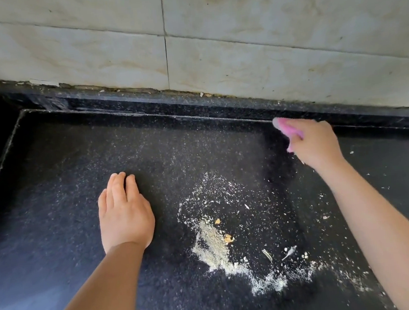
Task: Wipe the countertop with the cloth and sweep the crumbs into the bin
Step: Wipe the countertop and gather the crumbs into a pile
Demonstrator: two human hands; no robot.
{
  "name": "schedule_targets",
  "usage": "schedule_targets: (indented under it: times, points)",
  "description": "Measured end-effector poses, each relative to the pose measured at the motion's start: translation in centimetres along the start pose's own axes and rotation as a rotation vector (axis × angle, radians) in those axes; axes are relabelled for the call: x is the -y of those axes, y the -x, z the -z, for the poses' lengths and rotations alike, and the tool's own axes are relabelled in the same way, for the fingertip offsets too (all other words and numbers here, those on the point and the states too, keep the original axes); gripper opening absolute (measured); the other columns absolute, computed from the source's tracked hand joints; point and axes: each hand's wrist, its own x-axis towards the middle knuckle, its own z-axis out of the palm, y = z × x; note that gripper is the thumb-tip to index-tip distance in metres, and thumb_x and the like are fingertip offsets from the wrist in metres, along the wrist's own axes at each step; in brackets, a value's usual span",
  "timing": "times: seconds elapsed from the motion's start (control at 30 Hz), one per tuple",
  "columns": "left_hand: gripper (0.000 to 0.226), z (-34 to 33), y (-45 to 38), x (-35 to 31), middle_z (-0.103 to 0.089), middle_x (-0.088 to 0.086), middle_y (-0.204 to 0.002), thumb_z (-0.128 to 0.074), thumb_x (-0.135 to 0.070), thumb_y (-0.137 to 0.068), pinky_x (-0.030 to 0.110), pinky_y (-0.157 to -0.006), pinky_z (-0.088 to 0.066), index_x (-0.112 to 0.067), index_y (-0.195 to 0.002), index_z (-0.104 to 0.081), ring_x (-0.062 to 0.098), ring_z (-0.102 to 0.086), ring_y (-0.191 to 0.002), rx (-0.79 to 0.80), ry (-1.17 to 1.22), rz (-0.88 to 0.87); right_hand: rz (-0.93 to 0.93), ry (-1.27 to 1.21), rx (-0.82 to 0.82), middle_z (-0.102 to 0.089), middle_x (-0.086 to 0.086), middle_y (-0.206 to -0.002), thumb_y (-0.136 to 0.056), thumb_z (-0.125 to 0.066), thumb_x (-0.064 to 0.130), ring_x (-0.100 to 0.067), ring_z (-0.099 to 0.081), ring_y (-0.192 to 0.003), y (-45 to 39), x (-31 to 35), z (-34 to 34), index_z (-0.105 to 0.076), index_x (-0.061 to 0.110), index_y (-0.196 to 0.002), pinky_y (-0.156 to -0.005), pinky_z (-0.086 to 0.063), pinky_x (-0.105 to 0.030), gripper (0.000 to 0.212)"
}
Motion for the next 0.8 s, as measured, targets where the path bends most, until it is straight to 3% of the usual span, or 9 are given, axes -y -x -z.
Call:
schedule_targets:
  times: [0.07,0.17,0.23,0.37,0.43,0.57,0.63,0.7,0.8]
  points:
    - [0.034,-0.3,0.0,0.1,-0.044,0.030,-0.131,-0.047,0.003,-0.087,0.050,-0.106,-0.024,0.012,-0.120,-0.048,0.043,-0.036,-0.126,-0.028,0.021,-0.012,-0.054,0.046,-0.009,-0.062,0.003,-0.121,-0.086,-0.042,-0.005,-0.024,-0.065,-0.098,-1.7,-2.8,-0.7,-0.061,0.018,-0.119,-0.091,-0.027,-0.003,0.045]
    - [0.033,-0.7,0.0,0.2,-0.048,0.033,-0.125,-0.042,0.000,-0.086,0.054,-0.101,-0.030,0.015,-0.115,-0.051,0.046,-0.040,-0.121,-0.070,0.019,-0.025,0.035,0.108,-0.063,-0.063,-0.006,-0.120,-0.077,-0.048,-0.010,-0.028,-0.057,-0.110,-1.3,-3.8,-3.0,-0.064,0.011,-0.114,-0.097,-0.034,-0.025,0.045]
    - [0.036,-0.7,0.0,0.1,-0.048,0.033,-0.124,-0.039,-0.002,-0.085,0.054,-0.101,-0.030,0.015,-0.114,-0.051,0.046,-0.040,-0.121,-0.076,0.016,-0.030,0.098,0.043,-0.112,-0.064,-0.006,-0.117,-0.072,-0.041,-0.009,-0.024,-0.053,-0.112,1.0,-2.9,-4.5,-0.065,0.009,-0.111,-0.087,-0.025,-0.019,0.049]
    - [0.043,-0.6,0.1,0.1,-0.049,0.033,-0.123,-0.035,-0.008,-0.081,0.055,-0.100,-0.031,0.015,-0.113,-0.051,0.047,-0.042,-0.120,-0.080,0.010,-0.033,0.281,-0.083,0.062,-0.054,0.009,-0.123,-0.081,-0.041,-0.006,-0.020,-0.045,-0.110,5.8,-0.2,-5.0,-0.058,0.017,-0.120,-0.084,-0.021,-0.012,0.048]
    - [0.040,-0.7,0.0,0.1,-0.049,0.033,-0.123,-0.037,-0.006,-0.083,0.055,-0.100,-0.031,0.015,-0.114,-0.051,0.047,-0.042,-0.120,-0.065,-0.004,-0.035,0.338,-0.198,0.121,-0.049,0.014,-0.120,-0.085,-0.042,0.010,-0.018,-0.044,-0.107,7.1,0.6,-4.4,-0.057,0.014,-0.121,-0.086,-0.024,-0.010,0.039]
    - [0.035,-0.2,0.1,-0.1,-0.049,0.033,-0.124,-0.053,0.006,-0.082,0.056,-0.100,-0.031,0.016,-0.116,-0.051,0.049,-0.042,-0.118,-0.044,0.006,-0.013,0.472,-0.300,-0.038,-0.054,0.015,-0.118,-0.081,-0.037,0.011,0.019,-0.039,-0.107,4.8,2.7,-2.9,-0.062,0.005,-0.113,-0.091,-0.025,0.000,0.041]
    - [0.036,-0.1,0.0,-0.2,-0.049,0.033,-0.124,-0.055,0.006,-0.081,0.056,-0.100,-0.032,0.016,-0.116,-0.051,0.049,-0.042,-0.118,-0.039,-0.001,-0.023,0.415,-0.258,-0.048,-0.060,0.004,-0.121,-0.083,-0.041,-0.004,0.007,-0.046,-0.105,2.2,2.8,-3.7,-0.062,0.004,-0.114,-0.091,-0.030,-0.006,0.038]
    - [0.036,-0.1,0.0,-0.1,-0.048,0.032,-0.126,-0.053,0.005,-0.084,0.054,-0.102,-0.030,0.015,-0.118,-0.050,0.048,-0.040,-0.121,-0.035,-0.006,-0.020,0.201,-0.188,-0.048,-0.055,-0.006,-0.129,-0.085,-0.042,-0.009,-0.026,-0.045,-0.115,0.4,2.8,-5.0,-0.058,0.008,-0.120,-0.096,-0.032,-0.027,0.043]
    - [0.037,0.0,0.0,-0.1,-0.046,0.031,-0.129,-0.050,0.002,-0.086,0.052,-0.104,-0.028,0.014,-0.120,-0.048,0.046,-0.038,-0.124,-0.019,-0.002,-0.023,0.074,-0.105,-0.027,-0.050,-0.003,-0.135,-0.087,-0.042,-0.007,-0.034,-0.036,-0.121,0.9,3.3,-6.9,-0.055,0.013,-0.124,-0.096,-0.028,-0.035,0.045]
